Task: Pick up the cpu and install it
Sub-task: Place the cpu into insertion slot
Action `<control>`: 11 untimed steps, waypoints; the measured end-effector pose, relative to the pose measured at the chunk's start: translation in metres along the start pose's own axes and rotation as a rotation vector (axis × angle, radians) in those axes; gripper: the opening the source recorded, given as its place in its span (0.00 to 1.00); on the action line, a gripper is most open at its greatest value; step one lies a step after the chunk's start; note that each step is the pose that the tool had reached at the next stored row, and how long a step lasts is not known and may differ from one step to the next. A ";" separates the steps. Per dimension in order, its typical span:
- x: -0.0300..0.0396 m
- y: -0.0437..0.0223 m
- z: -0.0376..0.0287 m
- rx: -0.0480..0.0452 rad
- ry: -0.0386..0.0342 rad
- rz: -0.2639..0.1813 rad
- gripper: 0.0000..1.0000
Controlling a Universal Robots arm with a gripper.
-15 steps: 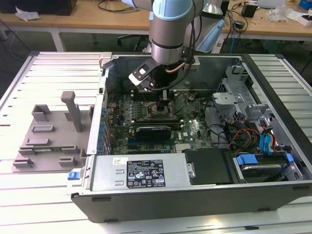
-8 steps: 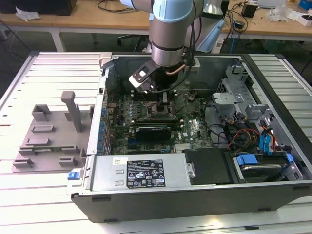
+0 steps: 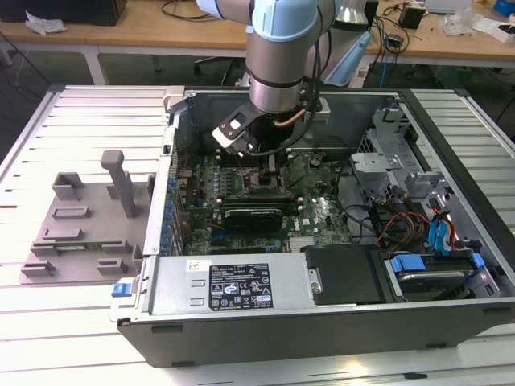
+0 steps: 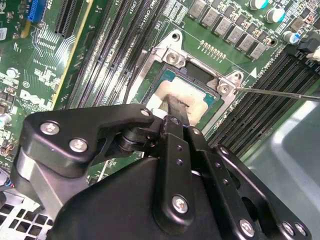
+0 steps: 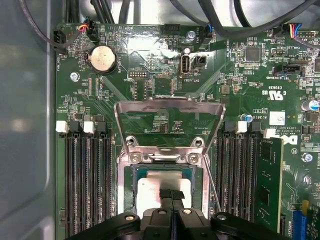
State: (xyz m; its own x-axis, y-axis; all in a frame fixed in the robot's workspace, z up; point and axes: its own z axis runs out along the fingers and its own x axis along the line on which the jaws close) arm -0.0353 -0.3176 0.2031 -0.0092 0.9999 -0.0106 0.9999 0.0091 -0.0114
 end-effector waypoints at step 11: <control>0.0005 0.0077 -0.0238 -0.0002 -0.0012 0.000 0.11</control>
State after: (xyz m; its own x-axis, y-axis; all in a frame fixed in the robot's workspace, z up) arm -0.0273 -0.3168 0.2268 -0.0093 0.9999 -0.0117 0.9999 0.0092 -0.0112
